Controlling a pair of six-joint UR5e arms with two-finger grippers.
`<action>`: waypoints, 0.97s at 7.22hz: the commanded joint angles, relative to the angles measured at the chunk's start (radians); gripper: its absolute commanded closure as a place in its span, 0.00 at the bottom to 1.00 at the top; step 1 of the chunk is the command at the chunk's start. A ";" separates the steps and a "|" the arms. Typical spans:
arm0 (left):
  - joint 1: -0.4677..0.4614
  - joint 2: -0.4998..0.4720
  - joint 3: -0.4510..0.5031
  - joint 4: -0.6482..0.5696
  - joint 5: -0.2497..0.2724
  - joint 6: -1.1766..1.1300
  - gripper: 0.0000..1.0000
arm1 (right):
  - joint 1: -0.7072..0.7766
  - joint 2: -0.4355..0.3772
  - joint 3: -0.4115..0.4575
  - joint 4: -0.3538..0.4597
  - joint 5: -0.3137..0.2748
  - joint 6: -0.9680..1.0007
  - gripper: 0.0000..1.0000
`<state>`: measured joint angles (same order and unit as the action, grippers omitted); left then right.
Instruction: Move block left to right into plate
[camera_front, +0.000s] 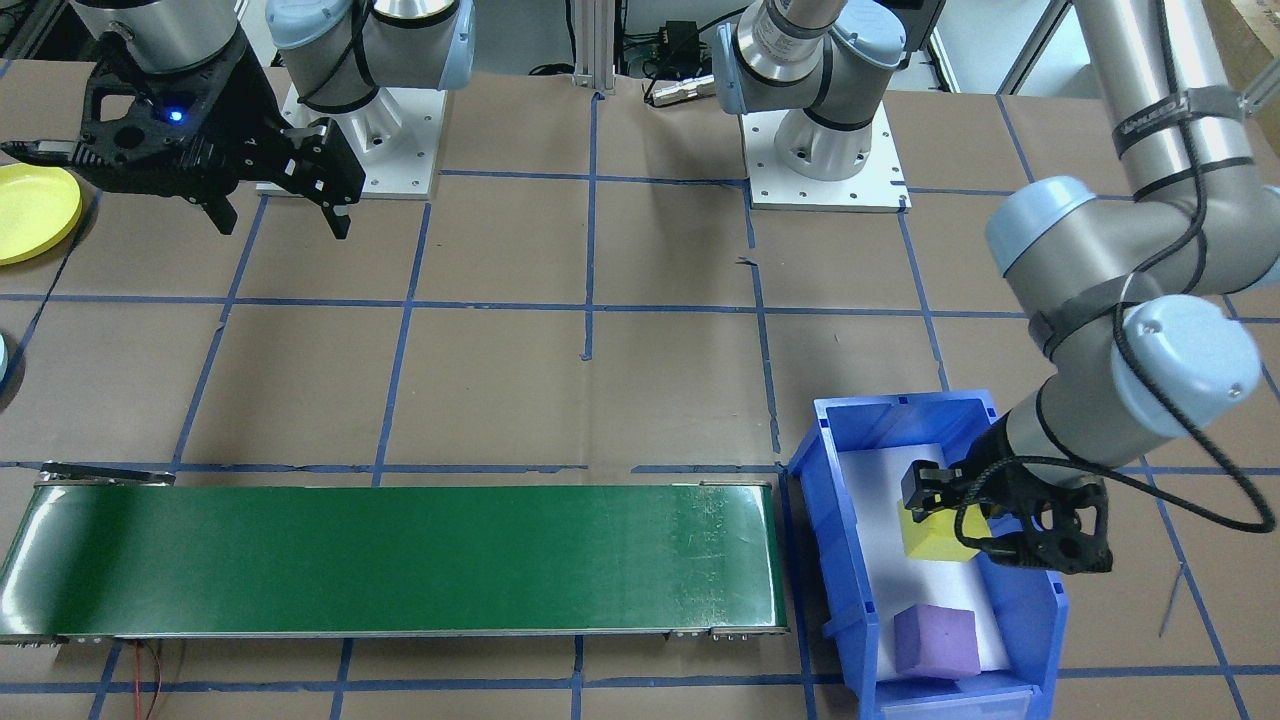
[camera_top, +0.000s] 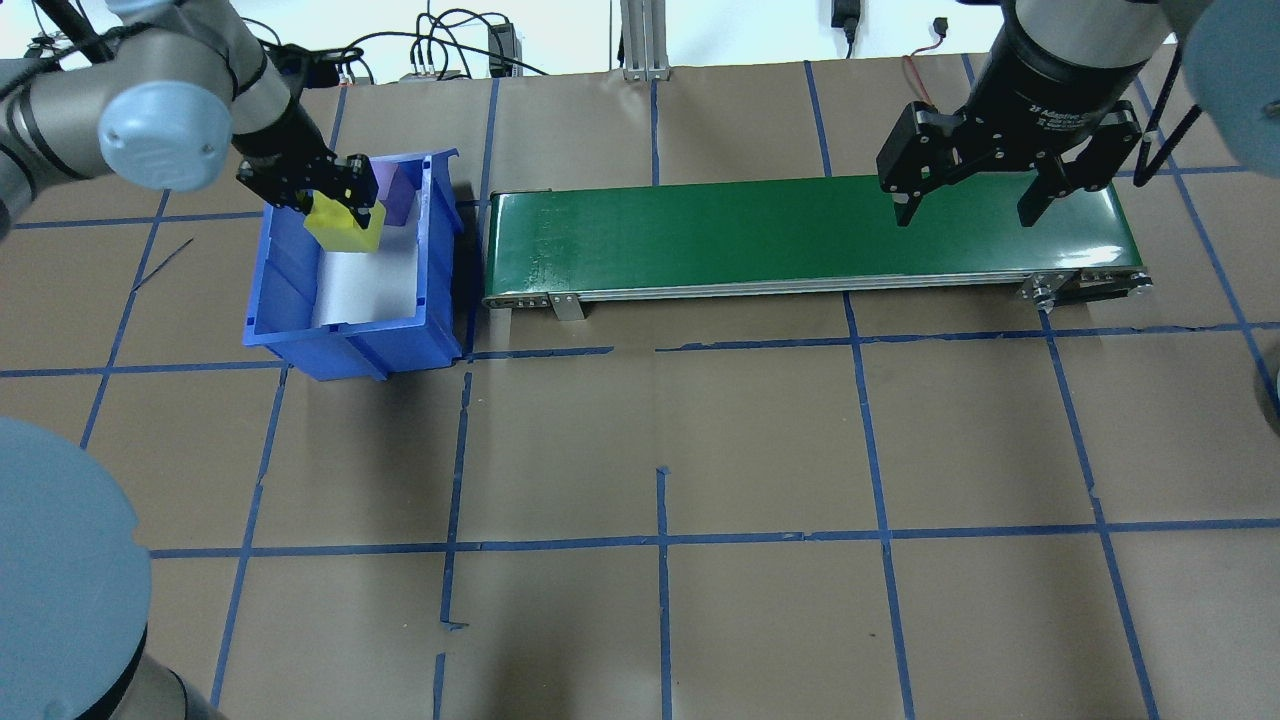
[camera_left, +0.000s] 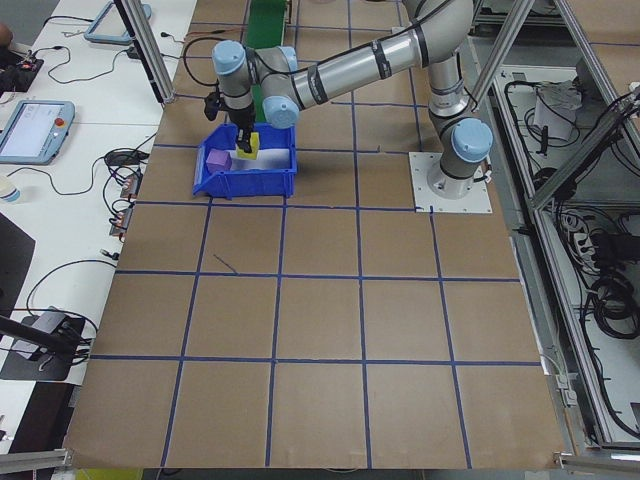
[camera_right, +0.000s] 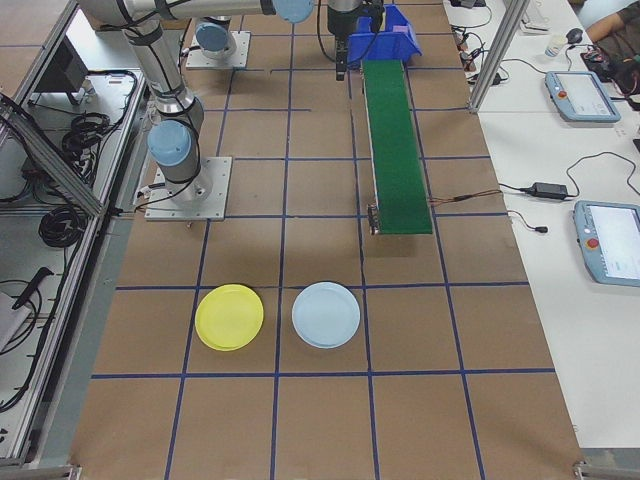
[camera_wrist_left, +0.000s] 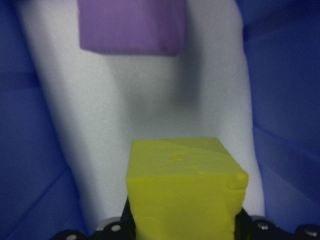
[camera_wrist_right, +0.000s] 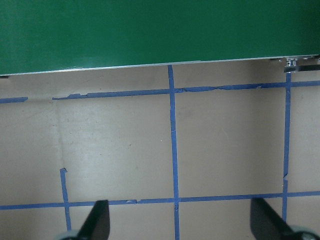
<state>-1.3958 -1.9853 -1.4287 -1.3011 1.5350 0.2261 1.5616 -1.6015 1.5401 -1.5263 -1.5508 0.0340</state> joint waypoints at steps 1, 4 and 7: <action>-0.105 0.057 0.091 -0.093 0.000 -0.117 0.65 | 0.000 0.002 0.001 0.000 -0.002 0.000 0.00; -0.326 -0.082 0.079 0.069 -0.021 -0.277 0.65 | -0.002 0.002 0.001 0.000 -0.002 -0.002 0.00; -0.347 -0.109 0.007 0.145 -0.019 -0.264 0.29 | -0.003 0.002 0.002 0.000 -0.006 -0.006 0.00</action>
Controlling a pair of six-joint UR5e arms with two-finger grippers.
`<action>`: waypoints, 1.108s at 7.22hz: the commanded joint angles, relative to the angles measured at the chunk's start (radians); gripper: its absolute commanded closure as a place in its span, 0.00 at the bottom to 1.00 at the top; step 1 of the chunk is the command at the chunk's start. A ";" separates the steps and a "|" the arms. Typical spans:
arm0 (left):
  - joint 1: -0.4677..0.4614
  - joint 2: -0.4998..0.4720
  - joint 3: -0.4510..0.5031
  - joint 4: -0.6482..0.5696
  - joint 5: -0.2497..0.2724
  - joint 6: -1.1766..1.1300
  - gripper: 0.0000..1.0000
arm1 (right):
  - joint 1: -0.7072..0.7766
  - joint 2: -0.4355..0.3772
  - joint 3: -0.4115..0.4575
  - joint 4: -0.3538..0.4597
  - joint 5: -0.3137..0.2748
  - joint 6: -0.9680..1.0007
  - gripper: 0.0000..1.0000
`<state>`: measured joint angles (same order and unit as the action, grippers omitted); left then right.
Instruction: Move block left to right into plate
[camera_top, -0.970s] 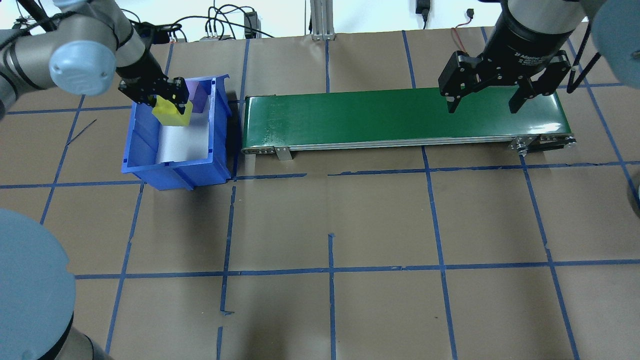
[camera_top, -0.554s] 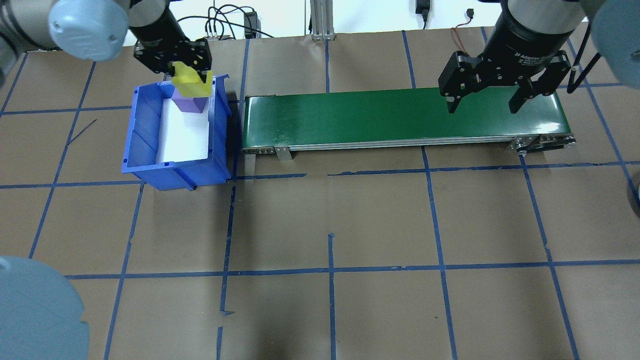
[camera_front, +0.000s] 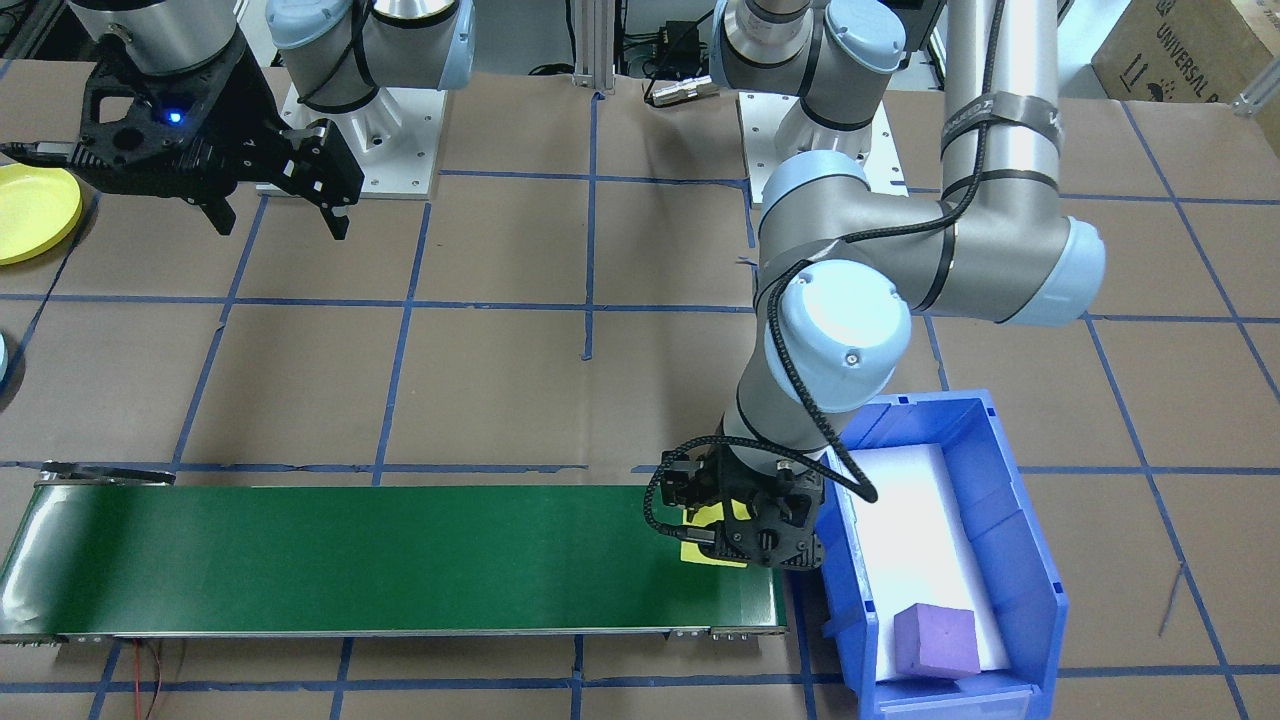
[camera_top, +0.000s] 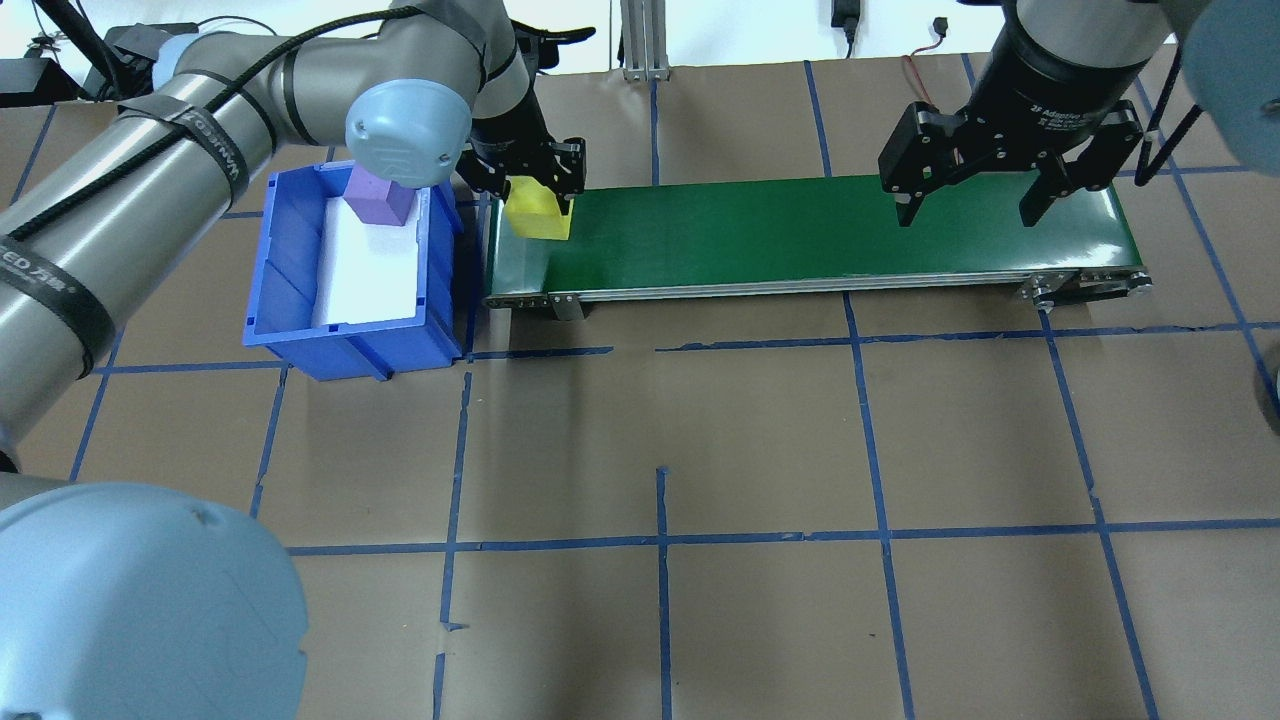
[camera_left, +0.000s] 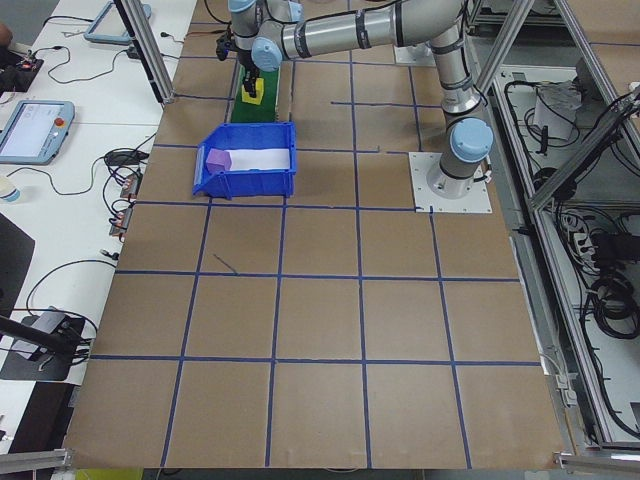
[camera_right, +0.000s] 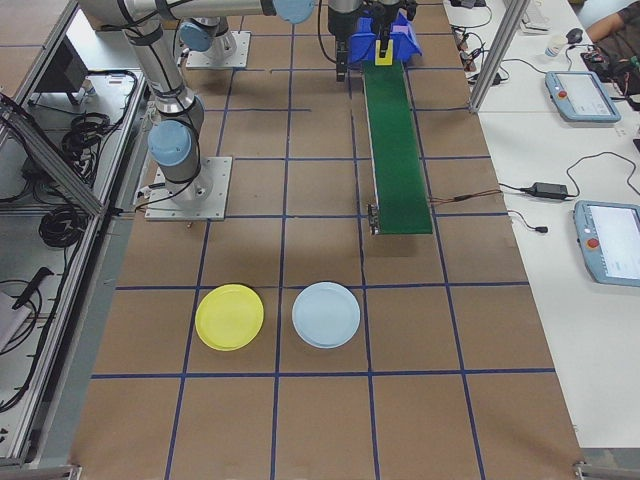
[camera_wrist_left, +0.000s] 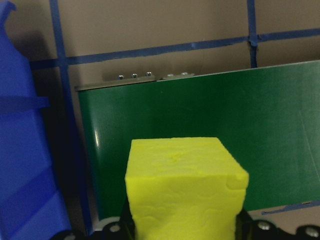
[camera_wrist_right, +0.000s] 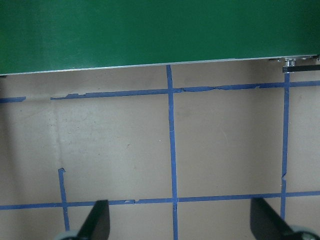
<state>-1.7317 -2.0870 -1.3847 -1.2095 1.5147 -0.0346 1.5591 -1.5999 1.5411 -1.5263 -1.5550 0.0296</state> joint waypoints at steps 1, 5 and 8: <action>-0.014 -0.001 -0.037 0.060 0.001 -0.020 0.11 | -0.001 0.000 -0.001 0.000 -0.002 -0.002 0.00; 0.023 0.114 -0.036 0.051 0.024 -0.016 0.00 | -0.001 0.000 0.001 0.000 -0.004 -0.002 0.00; 0.261 0.107 -0.033 0.065 0.056 0.196 0.00 | -0.001 0.000 0.001 0.000 -0.005 -0.002 0.00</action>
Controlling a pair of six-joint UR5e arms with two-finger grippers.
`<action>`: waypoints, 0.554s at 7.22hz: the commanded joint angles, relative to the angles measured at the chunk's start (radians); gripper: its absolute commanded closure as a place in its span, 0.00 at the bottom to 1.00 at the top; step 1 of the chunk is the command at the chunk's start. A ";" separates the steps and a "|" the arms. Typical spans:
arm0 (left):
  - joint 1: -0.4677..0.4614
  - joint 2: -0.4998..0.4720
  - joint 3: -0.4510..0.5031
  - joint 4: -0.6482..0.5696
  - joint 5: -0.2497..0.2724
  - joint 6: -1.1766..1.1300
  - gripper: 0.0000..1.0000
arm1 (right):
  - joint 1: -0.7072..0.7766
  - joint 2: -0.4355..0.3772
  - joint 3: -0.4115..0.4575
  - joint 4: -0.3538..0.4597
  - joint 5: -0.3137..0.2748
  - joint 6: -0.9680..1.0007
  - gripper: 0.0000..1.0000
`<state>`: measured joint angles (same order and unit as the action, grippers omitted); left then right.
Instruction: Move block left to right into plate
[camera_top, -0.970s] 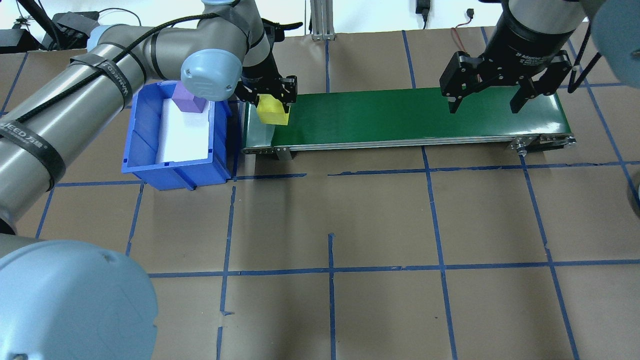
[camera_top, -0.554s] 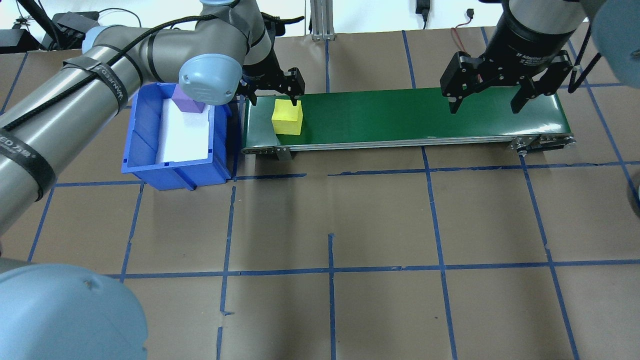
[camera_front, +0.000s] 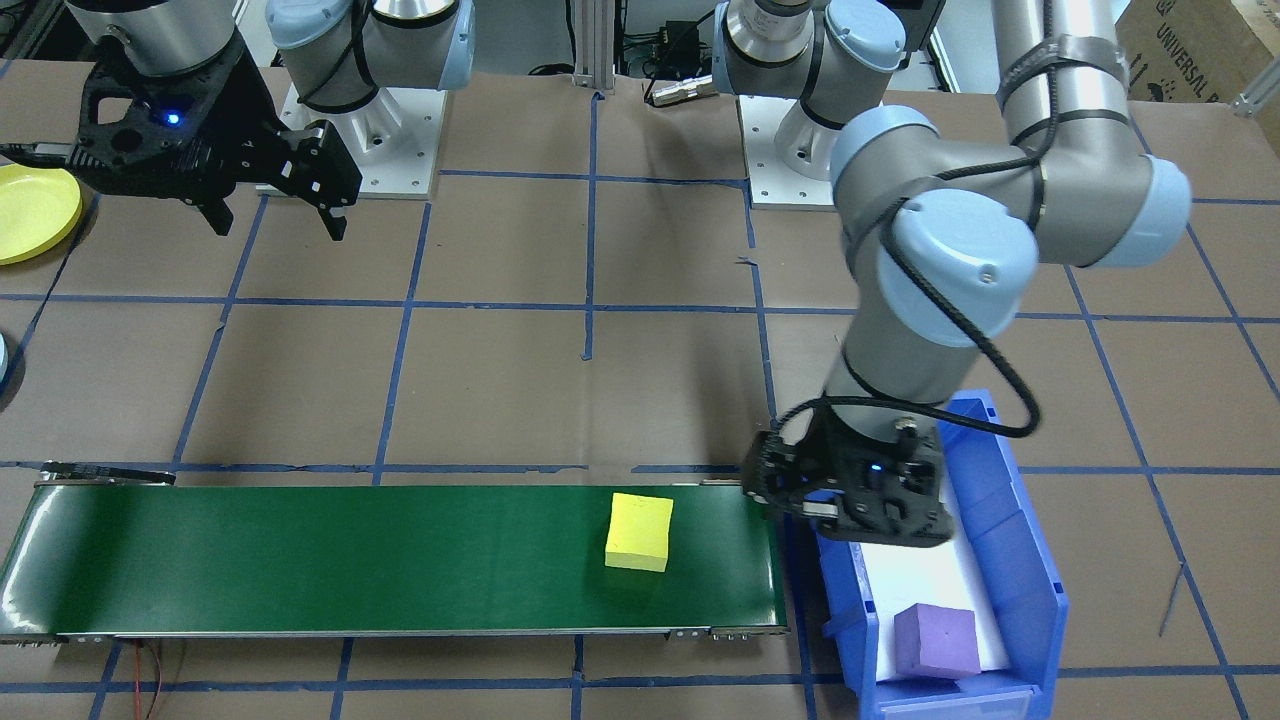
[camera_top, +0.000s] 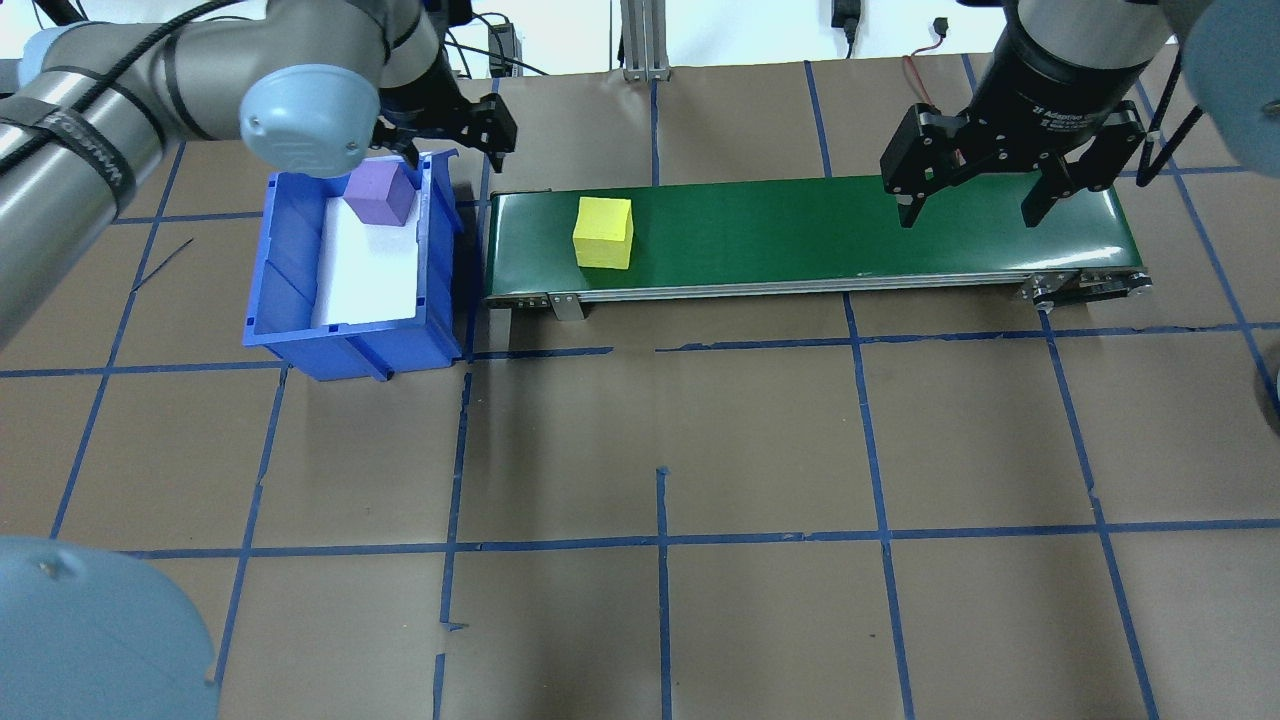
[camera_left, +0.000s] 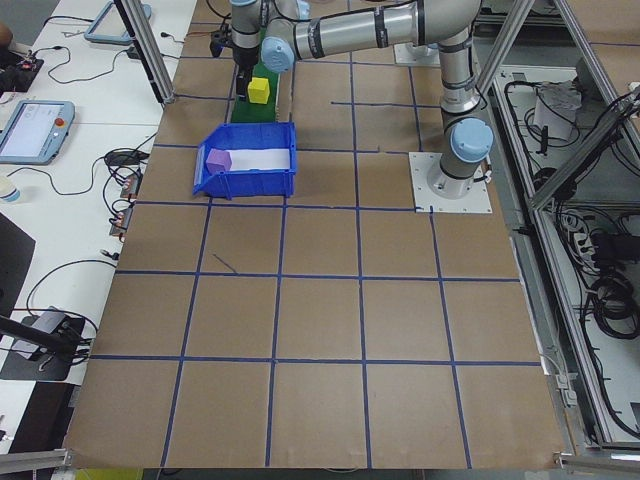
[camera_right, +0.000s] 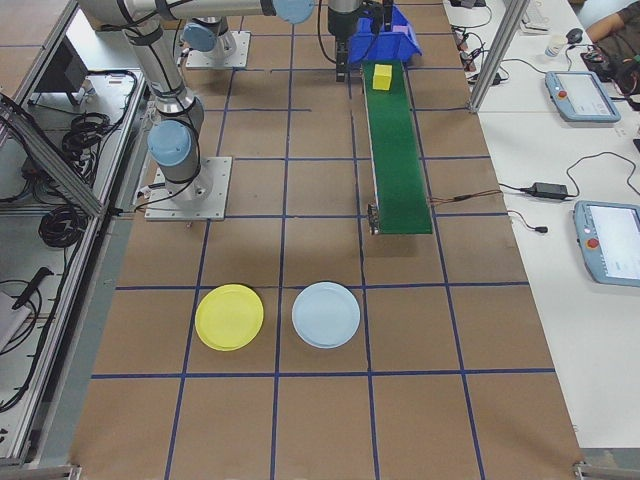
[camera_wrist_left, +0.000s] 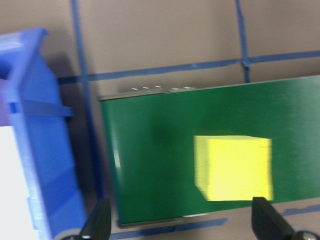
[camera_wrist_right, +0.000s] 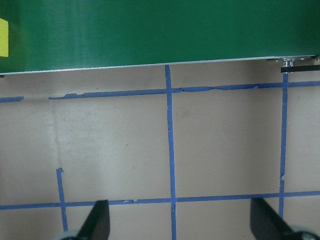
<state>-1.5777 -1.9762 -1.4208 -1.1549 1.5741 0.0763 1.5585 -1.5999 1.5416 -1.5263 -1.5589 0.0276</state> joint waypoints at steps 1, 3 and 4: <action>0.148 -0.027 0.002 0.049 -0.014 0.124 0.00 | 0.000 0.000 0.000 0.000 -0.001 0.000 0.00; 0.171 -0.128 0.043 0.148 -0.017 0.172 0.00 | 0.000 0.000 0.000 0.000 -0.001 0.000 0.00; 0.171 -0.144 0.046 0.143 -0.019 0.186 0.00 | 0.000 0.000 0.000 0.000 -0.001 0.000 0.00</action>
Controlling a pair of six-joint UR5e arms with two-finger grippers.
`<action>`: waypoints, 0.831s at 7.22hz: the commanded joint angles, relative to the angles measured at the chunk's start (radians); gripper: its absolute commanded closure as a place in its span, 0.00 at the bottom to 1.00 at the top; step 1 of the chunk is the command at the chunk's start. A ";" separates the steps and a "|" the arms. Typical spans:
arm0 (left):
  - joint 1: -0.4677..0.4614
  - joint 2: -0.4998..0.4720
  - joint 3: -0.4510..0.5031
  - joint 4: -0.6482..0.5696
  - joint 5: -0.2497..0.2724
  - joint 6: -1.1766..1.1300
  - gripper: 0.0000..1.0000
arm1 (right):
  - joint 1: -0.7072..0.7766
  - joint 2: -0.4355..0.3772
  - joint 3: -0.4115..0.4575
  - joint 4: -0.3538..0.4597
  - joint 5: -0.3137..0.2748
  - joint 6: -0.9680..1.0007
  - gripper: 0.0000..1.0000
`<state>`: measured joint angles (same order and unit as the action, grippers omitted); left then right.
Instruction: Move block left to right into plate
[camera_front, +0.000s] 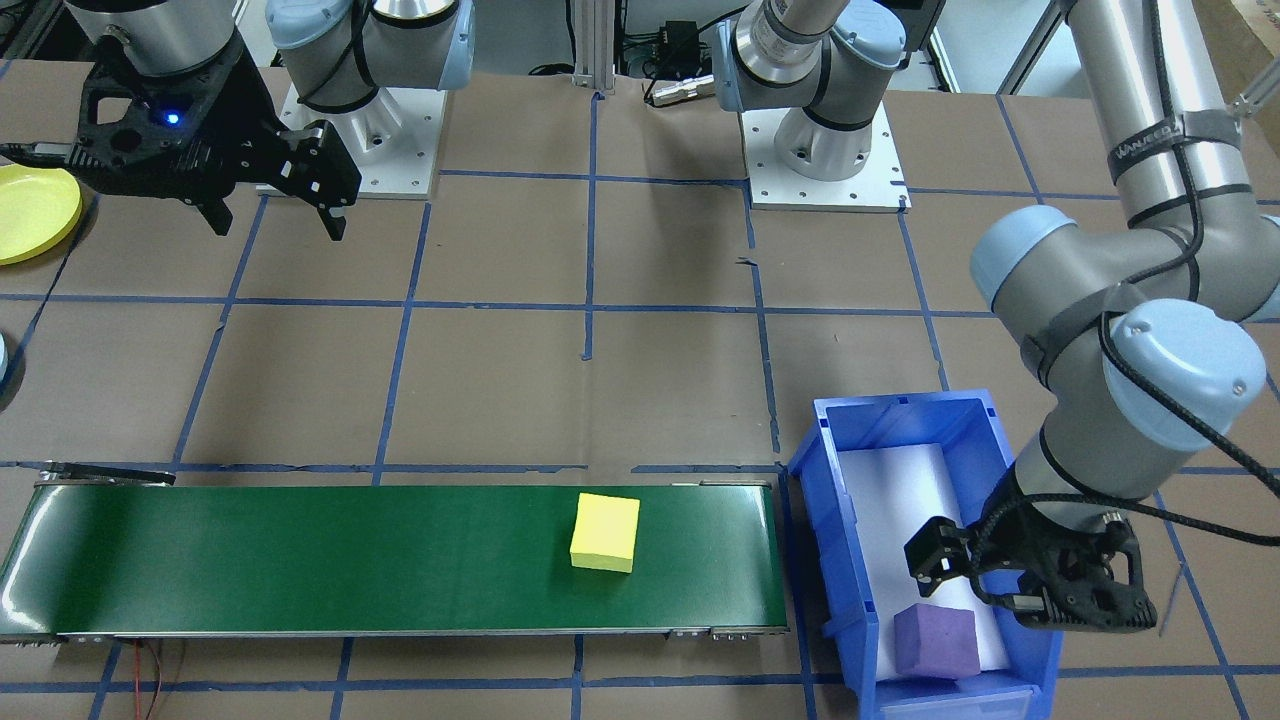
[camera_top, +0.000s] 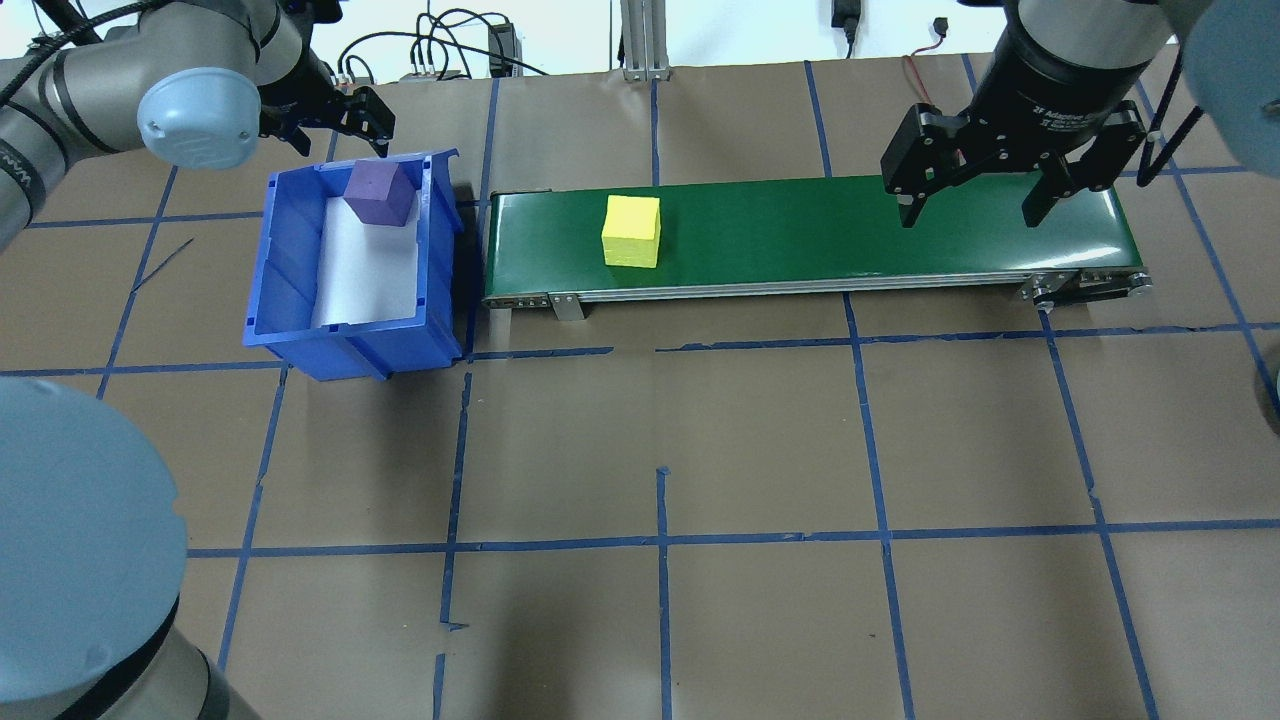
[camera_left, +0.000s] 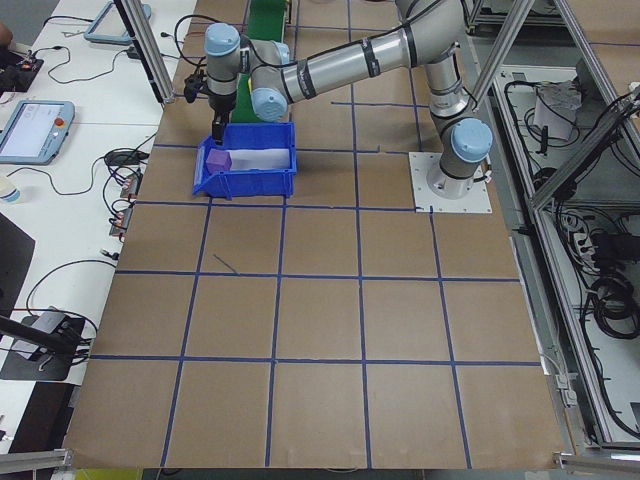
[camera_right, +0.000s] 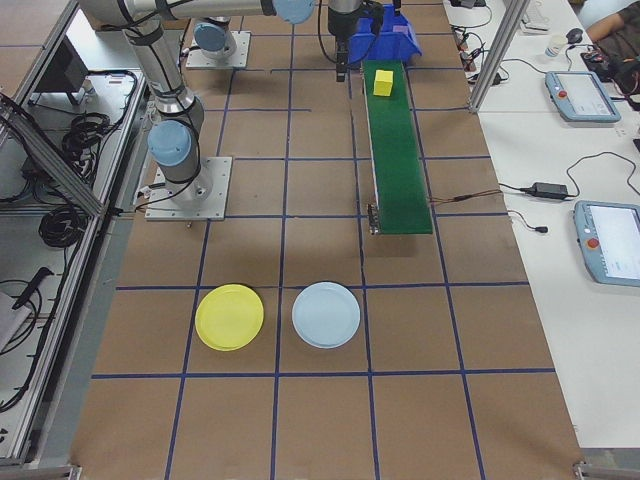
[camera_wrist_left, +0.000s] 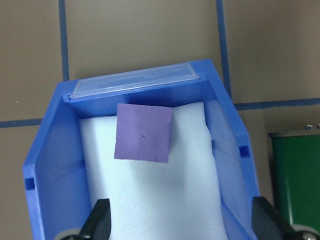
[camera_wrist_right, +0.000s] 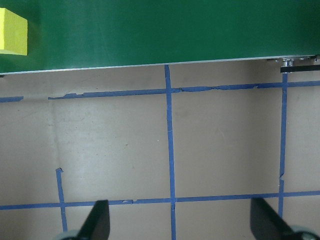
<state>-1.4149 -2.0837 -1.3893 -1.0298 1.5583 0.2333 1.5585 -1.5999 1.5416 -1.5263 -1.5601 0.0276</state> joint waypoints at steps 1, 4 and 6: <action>0.010 -0.074 0.010 0.027 -0.041 0.029 0.00 | 0.000 0.000 0.000 0.000 0.000 0.000 0.00; 0.010 -0.139 0.013 0.056 -0.063 0.070 0.00 | 0.000 0.000 0.000 0.000 -0.002 0.000 0.00; 0.010 -0.167 0.001 0.109 -0.061 0.090 0.11 | 0.000 0.000 0.000 0.000 -0.002 0.000 0.00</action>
<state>-1.4054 -2.2348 -1.3814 -0.9431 1.4970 0.3118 1.5585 -1.5999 1.5417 -1.5263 -1.5614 0.0276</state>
